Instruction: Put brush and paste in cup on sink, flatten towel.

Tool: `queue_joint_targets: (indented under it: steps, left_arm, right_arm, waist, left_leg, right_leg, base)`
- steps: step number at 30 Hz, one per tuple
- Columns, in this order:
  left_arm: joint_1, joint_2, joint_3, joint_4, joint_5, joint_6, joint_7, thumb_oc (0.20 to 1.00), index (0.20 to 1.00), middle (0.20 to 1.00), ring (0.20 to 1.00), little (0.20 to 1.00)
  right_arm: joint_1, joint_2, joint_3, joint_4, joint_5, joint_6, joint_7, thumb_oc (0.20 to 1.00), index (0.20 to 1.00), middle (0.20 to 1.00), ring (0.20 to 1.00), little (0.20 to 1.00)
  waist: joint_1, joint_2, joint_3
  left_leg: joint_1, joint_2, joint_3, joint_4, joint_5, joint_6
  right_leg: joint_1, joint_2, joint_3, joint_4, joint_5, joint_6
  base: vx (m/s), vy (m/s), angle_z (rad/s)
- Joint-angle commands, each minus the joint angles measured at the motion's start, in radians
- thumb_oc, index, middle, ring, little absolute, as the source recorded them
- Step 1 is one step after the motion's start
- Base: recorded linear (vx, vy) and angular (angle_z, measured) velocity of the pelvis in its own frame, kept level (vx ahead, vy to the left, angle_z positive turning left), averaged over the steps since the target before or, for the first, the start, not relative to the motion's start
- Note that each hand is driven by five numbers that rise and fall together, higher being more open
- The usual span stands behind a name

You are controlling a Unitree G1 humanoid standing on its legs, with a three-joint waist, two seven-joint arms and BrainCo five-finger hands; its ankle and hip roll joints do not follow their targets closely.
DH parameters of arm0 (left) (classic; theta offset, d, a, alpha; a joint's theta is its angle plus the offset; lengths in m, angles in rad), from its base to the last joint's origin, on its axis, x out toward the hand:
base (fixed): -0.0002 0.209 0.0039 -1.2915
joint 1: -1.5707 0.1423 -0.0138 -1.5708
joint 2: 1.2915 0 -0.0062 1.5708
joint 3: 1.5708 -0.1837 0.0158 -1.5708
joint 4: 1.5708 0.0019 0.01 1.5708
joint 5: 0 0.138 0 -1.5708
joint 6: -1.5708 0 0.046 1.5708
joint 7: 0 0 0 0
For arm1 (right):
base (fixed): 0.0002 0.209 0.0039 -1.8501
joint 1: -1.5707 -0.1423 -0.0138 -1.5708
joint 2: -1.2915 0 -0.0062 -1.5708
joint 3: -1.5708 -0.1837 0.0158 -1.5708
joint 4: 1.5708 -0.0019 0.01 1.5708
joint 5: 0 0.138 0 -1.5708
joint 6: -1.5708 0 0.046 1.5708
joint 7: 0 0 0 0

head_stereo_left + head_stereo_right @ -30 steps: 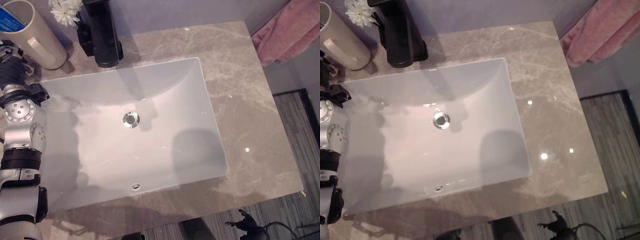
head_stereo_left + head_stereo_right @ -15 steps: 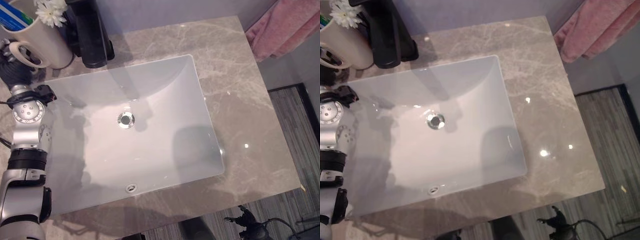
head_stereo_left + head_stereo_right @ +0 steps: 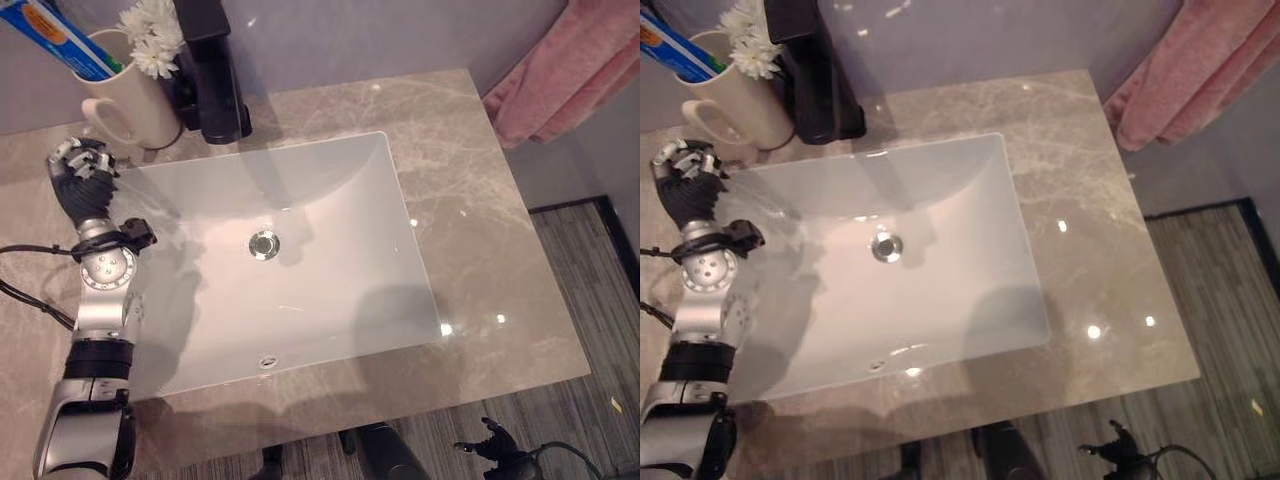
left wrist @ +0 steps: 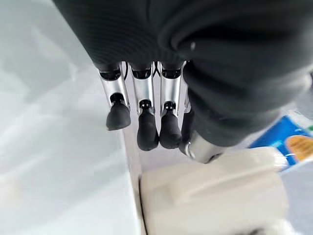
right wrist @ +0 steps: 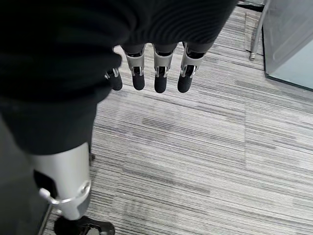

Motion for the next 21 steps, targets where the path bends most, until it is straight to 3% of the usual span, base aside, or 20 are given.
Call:
queue_joint_targets:
  steps: [1,4,8,12,17,21]
  left_arm:
    - [0.042,0.004,0.048,-0.033,0.052,-0.008,0.018,0.2,0.2,0.2,0.2,0.2]
    - [0.164,-0.046,0.061,-0.12,0.107,-0.007,-0.024,0.2,0.2,0.2,0.2,0.2]
    - [0.316,-0.125,-0.009,-0.209,0.085,-0.021,-0.137,0.2,0.2,0.2,0.2,0.2]
    - [0.365,-0.135,-0.059,-0.244,0.076,-0.053,-0.184,0.2,0.2,0.2,0.2,0.2]
    - [0.449,-0.087,-0.202,-0.243,0.281,-0.052,-0.247,0.2,0.2,0.2,0.2,0.2]
    - [0.44,-0.068,-0.275,-0.267,0.299,-0.064,-0.28,0.2,0.2,0.2,0.2,0.2]
  right_arm:
    - [0.013,-0.012,-0.027,0.06,-0.016,0.006,0.007,1.0,1.0,1.0,1.0,1.0]
    - [0.016,-0.001,-0.039,0.086,-0.024,0.005,0.018,1.0,1.0,1.0,1.0,1.0]
    - [0.026,0.038,-0.057,0.084,-0.018,0.004,0.017,1.0,1.0,1.0,1.0,1.0]
    - [0.052,0.081,-0.058,0.091,-0.008,0.002,0.015,1.0,1.0,1.0,1.0,1.0]
    - [0.072,0.131,-0.058,0.159,-0.032,0.011,0.005,1.0,1.0,1.0,1.0,1.0]
    - [0.07,0.141,-0.083,0.172,-0.01,0.011,-0.013,1.0,1.0,1.0,1.0,1.0]
  waist:
    - [0.025,-0.04,0.006]
    - [0.04,-0.043,-0.01]
    - [0.04,-0.046,-0.018]
    - [0.038,-0.052,-0.015]
    - [0.024,-0.067,-0.013]
    - [0.012,-0.071,-0.011]
  left_leg:
    - [0.138,-0.012,0.002,0.003,0.059,0.019]
    - [0.195,-0.031,-0.006,0.003,0.029,0.044]
    - [0.273,-0.066,-0.002,0.014,-0.027,0.079]
    - [0.302,-0.092,0.0,0.017,-0.052,0.102]
    - [0.334,-0.141,0.007,0.044,-0.094,0.138]
    - [0.335,-0.162,0.017,0.059,-0.104,0.151]
  right_leg:
    - [0.006,-0.069,-0.001,0.0,-0.011,0.131]
    - [0.048,-0.074,0.018,0.007,-0.009,0.14]
    - [0.11,-0.103,0.044,0.029,-0.008,0.16]
    - [0.12,-0.113,0.058,0.078,-0.017,0.173]
    - [0.151,-0.14,0.088,0.095,-0.001,0.2]
    - [0.156,-0.155,0.1,0.095,0.014,0.214]
  base:
    - [-0.01,0.052,0.02]
    - [-0.01,0.107,-0.01]
    - [-0.08,0.169,-0.09]
    - [-0.12,0.109,-0.02]
    - [-0.12,0.125,-0.07]
    - [-0.08,0.094,-0.12]
